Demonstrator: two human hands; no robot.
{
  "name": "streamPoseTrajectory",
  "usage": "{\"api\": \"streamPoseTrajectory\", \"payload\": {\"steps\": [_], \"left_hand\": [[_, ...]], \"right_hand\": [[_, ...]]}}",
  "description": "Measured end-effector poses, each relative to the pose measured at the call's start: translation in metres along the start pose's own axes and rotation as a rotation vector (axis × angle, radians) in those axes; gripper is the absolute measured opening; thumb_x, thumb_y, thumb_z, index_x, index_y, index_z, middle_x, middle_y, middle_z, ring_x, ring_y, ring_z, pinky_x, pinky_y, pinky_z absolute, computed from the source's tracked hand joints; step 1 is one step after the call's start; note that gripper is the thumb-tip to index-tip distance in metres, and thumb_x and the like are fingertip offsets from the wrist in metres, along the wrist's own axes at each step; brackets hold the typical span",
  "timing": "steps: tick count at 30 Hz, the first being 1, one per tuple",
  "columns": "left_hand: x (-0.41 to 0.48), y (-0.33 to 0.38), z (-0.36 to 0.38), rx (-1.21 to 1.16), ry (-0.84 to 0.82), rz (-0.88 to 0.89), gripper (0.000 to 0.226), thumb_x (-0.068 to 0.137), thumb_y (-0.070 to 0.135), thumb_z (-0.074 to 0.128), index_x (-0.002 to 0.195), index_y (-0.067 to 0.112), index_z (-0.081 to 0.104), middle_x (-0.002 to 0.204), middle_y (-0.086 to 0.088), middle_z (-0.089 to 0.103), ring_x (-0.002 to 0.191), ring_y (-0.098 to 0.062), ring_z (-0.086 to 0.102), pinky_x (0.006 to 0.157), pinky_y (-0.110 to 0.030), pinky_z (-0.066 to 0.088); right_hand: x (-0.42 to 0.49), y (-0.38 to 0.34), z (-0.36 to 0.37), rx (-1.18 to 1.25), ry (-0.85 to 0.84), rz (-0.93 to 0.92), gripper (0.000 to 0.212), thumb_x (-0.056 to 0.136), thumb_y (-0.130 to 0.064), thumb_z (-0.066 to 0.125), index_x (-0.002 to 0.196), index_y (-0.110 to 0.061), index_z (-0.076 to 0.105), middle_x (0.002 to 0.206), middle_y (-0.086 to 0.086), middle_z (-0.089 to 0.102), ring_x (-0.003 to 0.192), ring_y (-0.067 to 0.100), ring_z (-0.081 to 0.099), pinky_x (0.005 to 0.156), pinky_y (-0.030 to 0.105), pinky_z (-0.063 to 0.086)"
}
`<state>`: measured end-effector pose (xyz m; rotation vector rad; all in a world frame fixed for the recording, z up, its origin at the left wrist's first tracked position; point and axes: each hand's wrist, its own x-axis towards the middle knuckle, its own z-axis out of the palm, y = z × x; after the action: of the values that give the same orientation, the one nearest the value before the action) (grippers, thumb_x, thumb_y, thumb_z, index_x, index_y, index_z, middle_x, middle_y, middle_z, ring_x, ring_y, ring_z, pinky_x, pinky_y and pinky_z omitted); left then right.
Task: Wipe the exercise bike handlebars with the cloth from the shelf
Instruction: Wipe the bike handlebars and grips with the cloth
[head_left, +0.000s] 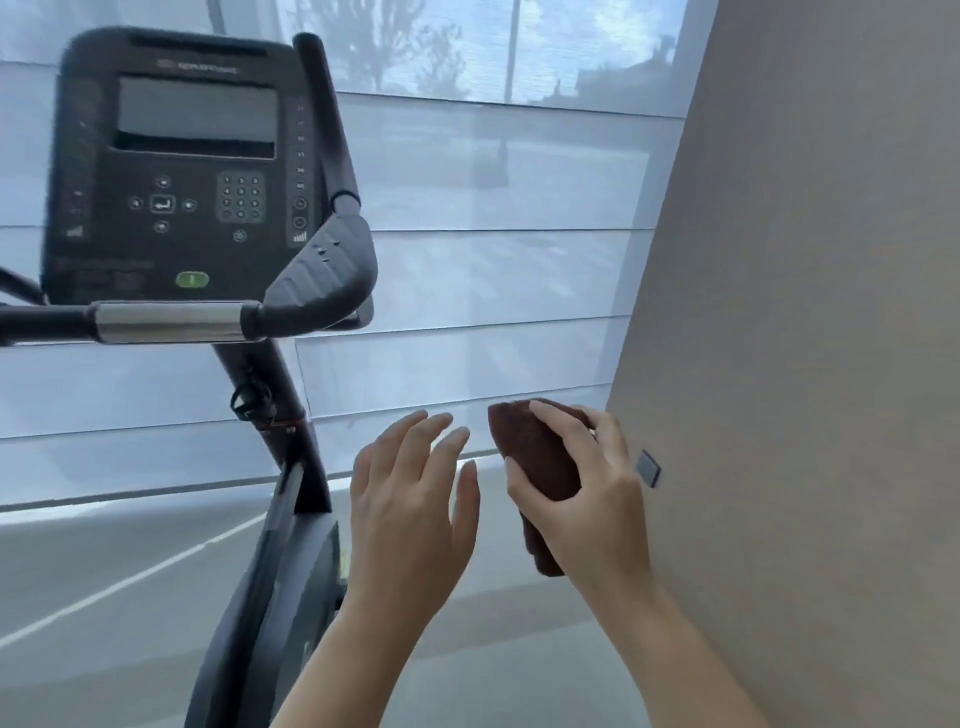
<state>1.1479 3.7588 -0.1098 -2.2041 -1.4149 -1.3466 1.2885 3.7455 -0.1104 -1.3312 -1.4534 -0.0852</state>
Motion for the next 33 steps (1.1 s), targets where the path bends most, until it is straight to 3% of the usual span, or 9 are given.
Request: {"api": "streamPoseTrajectory", "payload": {"steps": [5, 10, 15, 18, 21, 25, 29, 33], "left_hand": [[0.039, -0.021, 0.019, 0.137, 0.102, -0.126, 0.032, 0.086, 0.022, 0.045, 0.102, 0.005, 0.066, 0.109, -0.011, 0.067, 0.109, -0.031, 0.057, 0.091, -0.043, 0.041], [0.058, -0.059, 0.01, 0.282, 0.17, -0.22, 0.034, 0.086, 0.022, 0.044, 0.1, 0.001, 0.067, 0.108, -0.016, 0.067, 0.106, -0.034, 0.059, 0.091, -0.046, 0.044], [0.078, -0.103, 0.001, 0.353, 0.211, -0.227, 0.033, 0.086, 0.02, 0.045, 0.1, 0.001, 0.067, 0.109, -0.017, 0.066, 0.107, -0.034, 0.059, 0.092, -0.045, 0.043], [0.092, -0.131, -0.005, 0.364, 0.229, -0.178, 0.031, 0.086, 0.02, 0.047, 0.101, 0.001, 0.066, 0.11, -0.016, 0.066, 0.108, -0.034, 0.058, 0.093, -0.046, 0.043], [0.11, -0.156, -0.01, 0.347, 0.241, -0.106, 0.029, 0.086, 0.02, 0.051, 0.102, 0.002, 0.067, 0.111, -0.015, 0.066, 0.111, -0.032, 0.057, 0.094, -0.046, 0.041], [0.118, -0.187, -0.008, 0.308, 0.23, -0.066, 0.029, 0.086, 0.024, 0.052, 0.093, 0.002, 0.068, 0.106, -0.014, 0.067, 0.109, -0.032, 0.057, 0.095, -0.043, 0.039], [0.113, -0.203, -0.001, 0.209, 0.225, -0.071, 0.033, 0.088, 0.03, 0.049, 0.091, 0.003, 0.067, 0.098, -0.012, 0.068, 0.098, -0.03, 0.06, 0.088, -0.045, 0.043], [0.112, -0.21, -0.001, 0.181, 0.226, -0.031, 0.032, 0.088, 0.033, 0.051, 0.091, 0.006, 0.068, 0.095, -0.007, 0.068, 0.095, -0.023, 0.057, 0.088, -0.041, 0.041]], "right_hand": [[0.06, 0.018, 0.041, 0.132, -0.129, -0.094, 0.043, 0.071, -0.032, 0.068, 0.112, -0.027, 0.059, 0.11, -0.007, 0.051, 0.093, 0.014, 0.059, 0.077, 0.026, 0.056], [0.086, 0.01, 0.093, 0.269, -0.227, -0.16, 0.043, 0.07, -0.023, 0.074, 0.111, -0.023, 0.061, 0.108, -0.008, 0.049, 0.093, 0.014, 0.057, 0.077, 0.031, 0.056], [0.116, -0.012, 0.134, 0.322, -0.266, -0.266, 0.045, 0.069, -0.016, 0.078, 0.111, -0.017, 0.063, 0.111, 0.005, 0.057, 0.097, 0.016, 0.055, 0.078, 0.039, 0.056], [0.144, -0.03, 0.151, 0.3, -0.252, -0.348, 0.043, 0.07, -0.018, 0.077, 0.111, -0.013, 0.064, 0.112, 0.009, 0.058, 0.1, 0.022, 0.056, 0.08, 0.042, 0.055], [0.17, -0.056, 0.166, 0.253, -0.24, -0.428, 0.038, 0.073, -0.023, 0.072, 0.109, -0.015, 0.067, 0.113, 0.009, 0.058, 0.1, 0.027, 0.056, 0.083, 0.036, 0.051], [0.182, -0.081, 0.193, 0.0, -0.422, -0.516, 0.038, 0.074, -0.035, 0.07, 0.111, -0.026, 0.067, 0.113, 0.003, 0.057, 0.101, 0.024, 0.05, 0.077, 0.031, 0.047], [0.185, -0.076, 0.194, -0.012, -0.477, -0.54, 0.038, 0.072, -0.035, 0.065, 0.11, -0.028, 0.066, 0.109, 0.005, 0.057, 0.098, 0.027, 0.051, 0.072, 0.032, 0.046], [0.216, -0.067, 0.191, -0.033, -0.517, -0.476, 0.037, 0.075, -0.026, 0.068, 0.111, -0.031, 0.065, 0.109, 0.004, 0.054, 0.103, 0.026, 0.05, 0.088, 0.036, 0.044]]}}
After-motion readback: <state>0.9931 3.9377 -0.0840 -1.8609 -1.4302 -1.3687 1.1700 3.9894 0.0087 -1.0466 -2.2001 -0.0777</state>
